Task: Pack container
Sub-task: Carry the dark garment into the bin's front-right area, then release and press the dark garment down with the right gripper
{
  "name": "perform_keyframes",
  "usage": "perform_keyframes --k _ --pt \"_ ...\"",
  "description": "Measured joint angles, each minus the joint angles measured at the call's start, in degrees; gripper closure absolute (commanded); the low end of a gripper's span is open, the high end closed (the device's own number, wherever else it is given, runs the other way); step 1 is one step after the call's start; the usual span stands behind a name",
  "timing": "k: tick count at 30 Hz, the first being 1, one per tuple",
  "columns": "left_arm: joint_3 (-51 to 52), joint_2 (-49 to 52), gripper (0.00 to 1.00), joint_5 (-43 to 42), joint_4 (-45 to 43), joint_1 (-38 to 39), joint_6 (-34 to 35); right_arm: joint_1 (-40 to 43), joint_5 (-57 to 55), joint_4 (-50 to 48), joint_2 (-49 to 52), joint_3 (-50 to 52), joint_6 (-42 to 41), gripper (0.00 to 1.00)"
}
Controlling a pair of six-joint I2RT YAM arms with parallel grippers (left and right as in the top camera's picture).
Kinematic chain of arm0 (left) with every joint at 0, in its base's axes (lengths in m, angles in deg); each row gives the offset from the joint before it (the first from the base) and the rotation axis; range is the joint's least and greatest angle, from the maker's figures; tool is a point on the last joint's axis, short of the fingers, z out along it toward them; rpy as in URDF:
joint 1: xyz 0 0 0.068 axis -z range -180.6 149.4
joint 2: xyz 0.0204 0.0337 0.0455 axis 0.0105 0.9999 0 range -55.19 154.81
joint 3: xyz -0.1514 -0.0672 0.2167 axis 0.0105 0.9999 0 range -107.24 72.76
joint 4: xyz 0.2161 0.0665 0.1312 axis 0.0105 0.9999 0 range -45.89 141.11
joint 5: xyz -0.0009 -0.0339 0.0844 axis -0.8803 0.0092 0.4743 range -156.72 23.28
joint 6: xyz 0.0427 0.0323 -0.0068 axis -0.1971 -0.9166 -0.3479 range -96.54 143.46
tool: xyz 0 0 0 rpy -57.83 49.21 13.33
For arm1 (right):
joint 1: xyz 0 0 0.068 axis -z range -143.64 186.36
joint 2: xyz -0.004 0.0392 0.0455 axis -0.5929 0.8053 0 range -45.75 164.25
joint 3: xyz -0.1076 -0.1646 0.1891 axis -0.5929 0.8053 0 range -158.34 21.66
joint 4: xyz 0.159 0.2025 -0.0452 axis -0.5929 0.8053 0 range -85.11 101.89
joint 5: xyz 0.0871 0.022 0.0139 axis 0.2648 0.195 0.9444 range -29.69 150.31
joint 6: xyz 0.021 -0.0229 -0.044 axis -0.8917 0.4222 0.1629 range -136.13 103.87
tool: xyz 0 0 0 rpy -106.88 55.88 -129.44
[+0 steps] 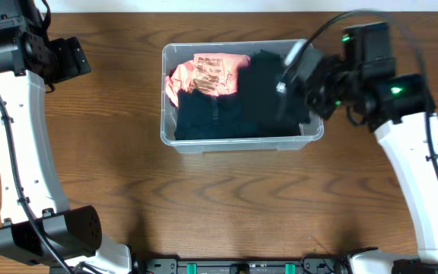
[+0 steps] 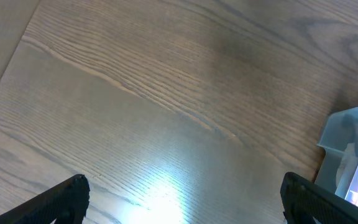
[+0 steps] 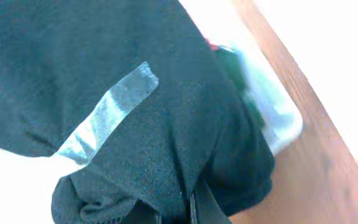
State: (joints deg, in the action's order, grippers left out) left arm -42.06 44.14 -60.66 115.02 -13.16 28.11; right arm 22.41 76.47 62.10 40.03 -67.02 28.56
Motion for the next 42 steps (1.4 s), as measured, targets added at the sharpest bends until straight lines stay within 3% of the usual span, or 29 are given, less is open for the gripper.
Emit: perform_keyframes --k 6,14,22,27,33,34,35,36,42 --pt "0.0 0.0 0.02 -0.02 0.0 0.0 0.0 -2.1 -0.26 4.81 2.08 0.0 15.34 0.99" --pt "0.0 0.0 0.02 -0.02 0.0 0.0 0.0 -2.08 -1.49 4.26 7.61 0.0 20.26 0.99" --pt "0.0 0.0 0.02 0.0 0.0 0.0 0.0 -2.08 -6.86 -2.1 11.47 0.02 8.5 0.99" --pt "0.0 0.0 0.02 -0.02 0.0 0.0 0.0 -2.08 -8.46 -0.87 11.47 0.02 1.42 0.99" --pt "0.0 0.0 0.02 -0.02 0.0 0.0 0.0 -2.08 -10.82 2.19 11.47 0.02 -1.22 0.97" --pt "0.0 0.0 0.02 -0.02 0.0 0.0 0.0 -2.08 -11.34 2.58 11.47 0.02 -1.27 0.83" --pt "0.0 0.0 0.02 -0.02 0.0 0.0 0.0 -2.08 -11.72 2.99 11.47 0.02 -1.6 0.29" --pt "0.0 0.0 0.02 -0.02 0.0 0.0 0.0 -2.08 -12.13 3.45 11.47 0.02 -1.86 0.01" --pt "0.0 0.0 0.02 -0.02 -0.02 0.0 0.0 -2.1 -8.61 3.3 11.45 0.02 -2.05 0.01"
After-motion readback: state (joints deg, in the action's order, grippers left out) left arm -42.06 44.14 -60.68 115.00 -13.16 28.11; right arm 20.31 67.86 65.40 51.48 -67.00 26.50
